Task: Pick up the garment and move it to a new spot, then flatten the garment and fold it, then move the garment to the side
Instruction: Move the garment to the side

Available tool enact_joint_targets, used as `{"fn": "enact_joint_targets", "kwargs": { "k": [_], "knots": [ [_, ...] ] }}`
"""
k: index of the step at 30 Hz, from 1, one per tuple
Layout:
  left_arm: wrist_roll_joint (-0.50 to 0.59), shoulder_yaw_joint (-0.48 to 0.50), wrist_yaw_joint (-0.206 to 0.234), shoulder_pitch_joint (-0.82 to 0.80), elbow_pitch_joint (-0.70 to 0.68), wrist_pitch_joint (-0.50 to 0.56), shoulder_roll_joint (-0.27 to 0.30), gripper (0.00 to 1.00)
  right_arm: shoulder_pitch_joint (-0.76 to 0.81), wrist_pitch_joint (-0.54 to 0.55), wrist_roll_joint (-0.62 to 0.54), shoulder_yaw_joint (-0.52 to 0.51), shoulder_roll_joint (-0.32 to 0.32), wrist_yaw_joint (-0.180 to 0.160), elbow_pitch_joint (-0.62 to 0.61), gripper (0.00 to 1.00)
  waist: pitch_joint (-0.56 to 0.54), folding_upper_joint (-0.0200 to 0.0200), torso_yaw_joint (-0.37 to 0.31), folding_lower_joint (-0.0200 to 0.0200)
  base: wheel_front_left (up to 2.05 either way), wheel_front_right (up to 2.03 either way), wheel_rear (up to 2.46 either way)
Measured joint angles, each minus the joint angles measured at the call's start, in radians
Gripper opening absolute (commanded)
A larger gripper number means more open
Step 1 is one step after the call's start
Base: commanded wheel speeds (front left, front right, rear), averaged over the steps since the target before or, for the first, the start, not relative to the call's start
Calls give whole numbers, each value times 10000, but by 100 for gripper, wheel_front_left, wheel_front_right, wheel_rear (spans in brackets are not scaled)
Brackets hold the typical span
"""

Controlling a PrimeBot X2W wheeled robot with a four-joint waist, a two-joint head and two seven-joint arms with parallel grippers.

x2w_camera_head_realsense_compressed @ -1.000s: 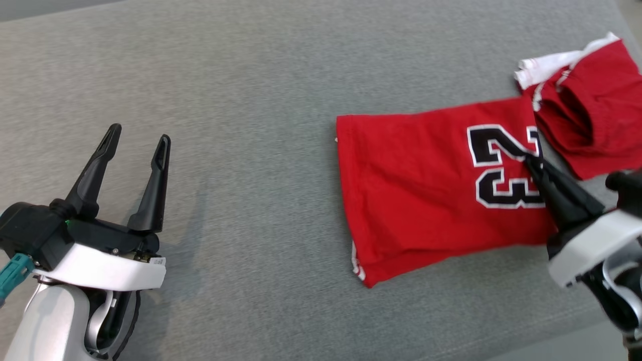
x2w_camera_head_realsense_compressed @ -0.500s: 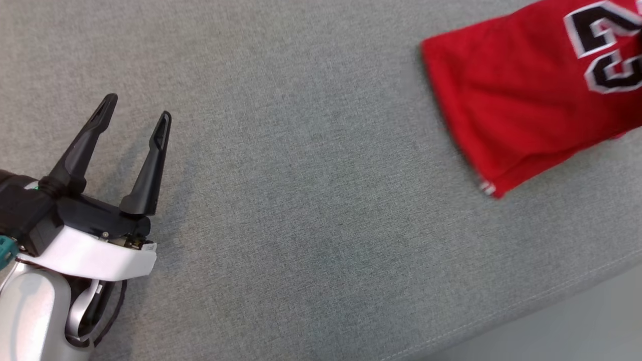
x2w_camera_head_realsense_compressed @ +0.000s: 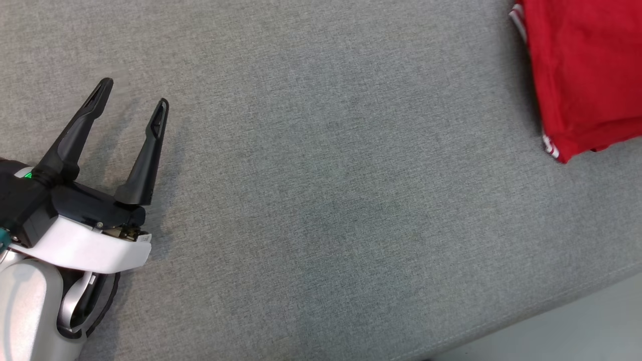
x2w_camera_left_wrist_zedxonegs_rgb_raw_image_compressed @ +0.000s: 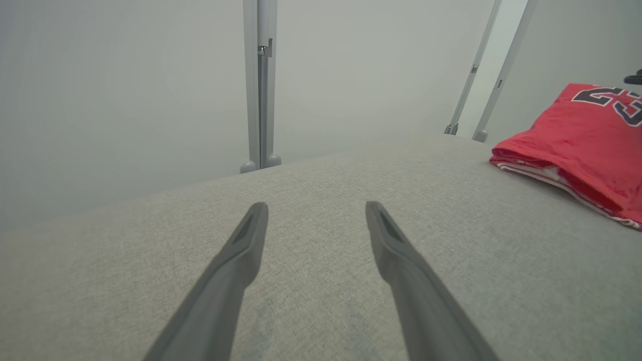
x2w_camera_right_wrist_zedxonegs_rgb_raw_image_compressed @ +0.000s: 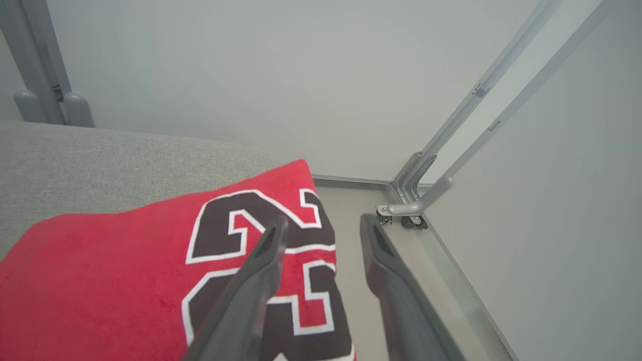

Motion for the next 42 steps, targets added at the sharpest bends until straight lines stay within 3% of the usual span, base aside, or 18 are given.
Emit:
{"fn": "enact_joint_targets", "kwargs": {
  "k": [9,16,27,33,42],
  "knots": [
    [-59,6,90,12,211,-232,-67,100,-145,-1202,-614,-823,932,0,986,100,-216,0,112,0,0,0,0],
    [-332,12,316,464,690,-673,-470,100,807,-2336,-997,-1156,2228,0,-688,100,-1245,0,157,0,0,0,0],
    [-669,82,685,1151,1172,-976,-892,100,3570,-1839,-1979,-1534,4311,0,-3940,100,-2675,0,892,0,0,0,0],
    [-757,199,970,1664,1377,-1106,-1051,100,5137,-1371,-2673,-1453,5540,0,-4874,100,-3289,0,1500,0,0,0,0],
    [-849,282,1266,2477,1576,-1174,-1131,100,6625,-1170,-2957,-1340,6006,0,-4943,100,-4257,0,2200,0,0,0,0]
  ]
}}
